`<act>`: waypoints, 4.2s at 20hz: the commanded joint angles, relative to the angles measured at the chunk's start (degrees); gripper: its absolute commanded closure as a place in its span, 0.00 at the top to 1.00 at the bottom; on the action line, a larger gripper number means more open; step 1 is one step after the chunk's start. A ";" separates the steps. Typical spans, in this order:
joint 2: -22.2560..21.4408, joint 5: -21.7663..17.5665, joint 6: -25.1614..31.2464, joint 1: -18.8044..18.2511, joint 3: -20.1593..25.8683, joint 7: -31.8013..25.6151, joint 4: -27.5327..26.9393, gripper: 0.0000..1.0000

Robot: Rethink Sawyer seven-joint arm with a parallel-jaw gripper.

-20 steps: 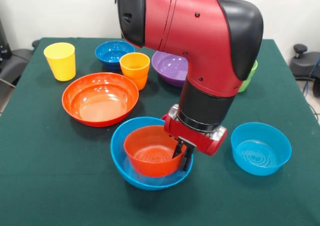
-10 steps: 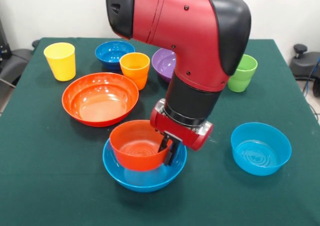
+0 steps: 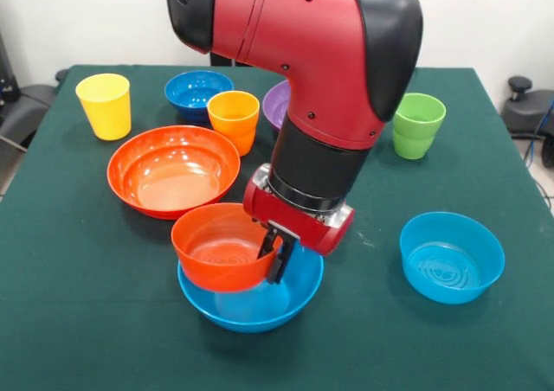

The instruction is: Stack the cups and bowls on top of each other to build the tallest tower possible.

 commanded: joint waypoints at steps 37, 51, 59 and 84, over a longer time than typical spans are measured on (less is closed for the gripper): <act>0.21 -4.39 0.05 -2.70 11.50 -8.05 6.09 0.00; -0.63 -3.86 -1.93 -4.64 14.44 -8.19 8.18 1.00; -0.28 -4.04 -0.09 -4.35 14.37 -6.73 7.09 1.00; -5.75 -2.13 15.54 -2.54 13.12 -7.58 4.88 1.00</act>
